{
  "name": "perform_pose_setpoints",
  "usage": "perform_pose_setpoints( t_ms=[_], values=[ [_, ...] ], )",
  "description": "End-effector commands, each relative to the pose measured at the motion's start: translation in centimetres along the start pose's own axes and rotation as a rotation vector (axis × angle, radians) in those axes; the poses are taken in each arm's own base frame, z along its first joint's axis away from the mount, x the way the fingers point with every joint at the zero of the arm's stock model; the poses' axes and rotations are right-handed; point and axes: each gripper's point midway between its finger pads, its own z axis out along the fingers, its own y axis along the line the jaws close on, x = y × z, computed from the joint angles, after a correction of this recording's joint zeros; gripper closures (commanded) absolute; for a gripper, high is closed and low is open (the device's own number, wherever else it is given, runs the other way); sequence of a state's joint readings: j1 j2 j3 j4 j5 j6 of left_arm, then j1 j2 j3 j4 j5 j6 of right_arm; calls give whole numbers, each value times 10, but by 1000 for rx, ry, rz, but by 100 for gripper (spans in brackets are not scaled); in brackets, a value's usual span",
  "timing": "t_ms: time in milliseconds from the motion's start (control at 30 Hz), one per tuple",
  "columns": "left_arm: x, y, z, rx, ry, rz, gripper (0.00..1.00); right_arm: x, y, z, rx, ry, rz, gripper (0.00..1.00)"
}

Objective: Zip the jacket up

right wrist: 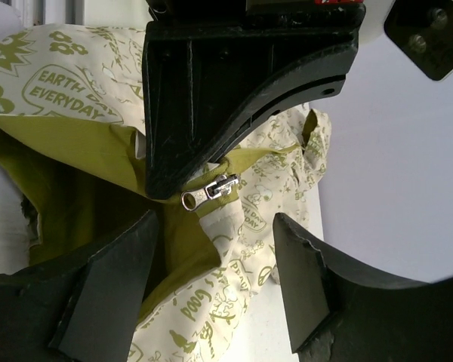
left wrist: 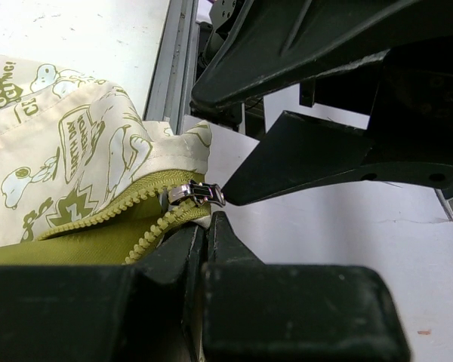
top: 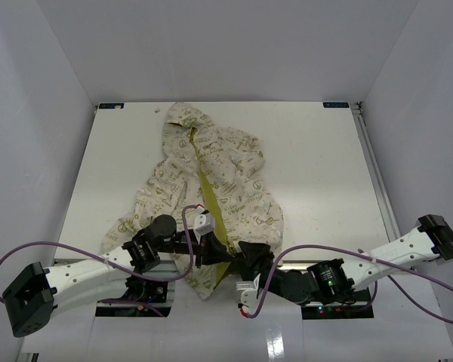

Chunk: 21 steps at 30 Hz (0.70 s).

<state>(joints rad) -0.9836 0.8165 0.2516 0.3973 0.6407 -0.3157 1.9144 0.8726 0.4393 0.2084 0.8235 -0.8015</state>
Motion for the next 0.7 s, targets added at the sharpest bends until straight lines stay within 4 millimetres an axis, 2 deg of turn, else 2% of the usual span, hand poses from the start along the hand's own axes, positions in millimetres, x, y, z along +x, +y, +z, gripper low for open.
perform_pose_setpoints(
  t_ms=[0,400,667],
  values=[
    [-12,-8,-1,38,-40,35,100,-11,-14,2,82,-39,24,33],
    [-11,-8,0,39,-39,31,100,-14,-17,2,113,-66,27,45],
    [-12,-9,-1,40,-41,30,100,-16,-9,5,68,-64,28,44]
  ],
)
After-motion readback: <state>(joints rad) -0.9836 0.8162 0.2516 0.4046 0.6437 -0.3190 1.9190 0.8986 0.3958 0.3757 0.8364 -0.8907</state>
